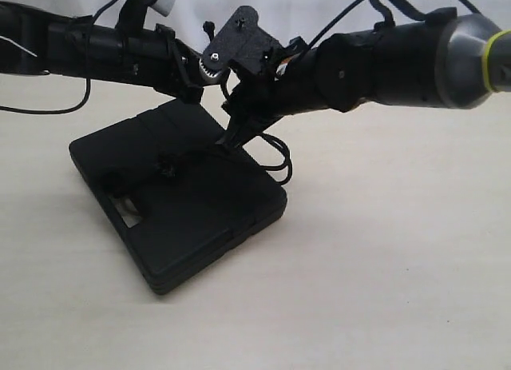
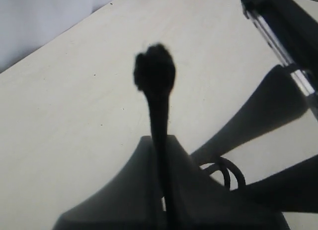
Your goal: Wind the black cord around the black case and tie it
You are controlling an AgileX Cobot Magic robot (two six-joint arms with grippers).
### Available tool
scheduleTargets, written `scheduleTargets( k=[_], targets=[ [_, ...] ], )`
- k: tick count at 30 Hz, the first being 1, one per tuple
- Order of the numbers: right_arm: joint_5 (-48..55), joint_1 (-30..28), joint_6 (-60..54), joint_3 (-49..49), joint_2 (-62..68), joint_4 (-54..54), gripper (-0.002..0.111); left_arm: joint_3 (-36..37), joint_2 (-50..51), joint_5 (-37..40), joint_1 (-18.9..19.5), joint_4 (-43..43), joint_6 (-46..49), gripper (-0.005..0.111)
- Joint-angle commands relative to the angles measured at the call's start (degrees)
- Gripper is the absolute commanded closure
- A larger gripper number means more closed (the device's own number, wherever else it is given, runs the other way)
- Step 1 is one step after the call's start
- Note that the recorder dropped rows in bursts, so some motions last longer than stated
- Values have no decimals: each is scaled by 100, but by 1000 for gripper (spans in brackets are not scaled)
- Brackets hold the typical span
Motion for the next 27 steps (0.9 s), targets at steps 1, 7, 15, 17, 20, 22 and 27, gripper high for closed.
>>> scheduleTargets(
  k=[1,7,15,17,20,22,27],
  targets=[
    [-341,3,-41,-22,185,-43,81,-29,-35,8,-25,38,-14,107],
    [-772,3,-41,-31,483,-22,81,-29,-35,28,-25,38,-3,107],
    [-972,-160,456,-31,552,-22,67,-29,-35,100,-25,38,-3,107],
    [-932,-174,476,-31,578,-22,62,-29,-35,100,-25,38,-3,107],
    [-876,-174,450,-31,619,-22,62,-29,-35,125,-25,38,-3,107],
    [-876,-174,450,-31,619,-22,66,-29,-35,125,-25,38,-3,107],
    [-854,-187,450,-31,619,-22,88,-29,-35,205,-25,38,-3,107]
  ],
)
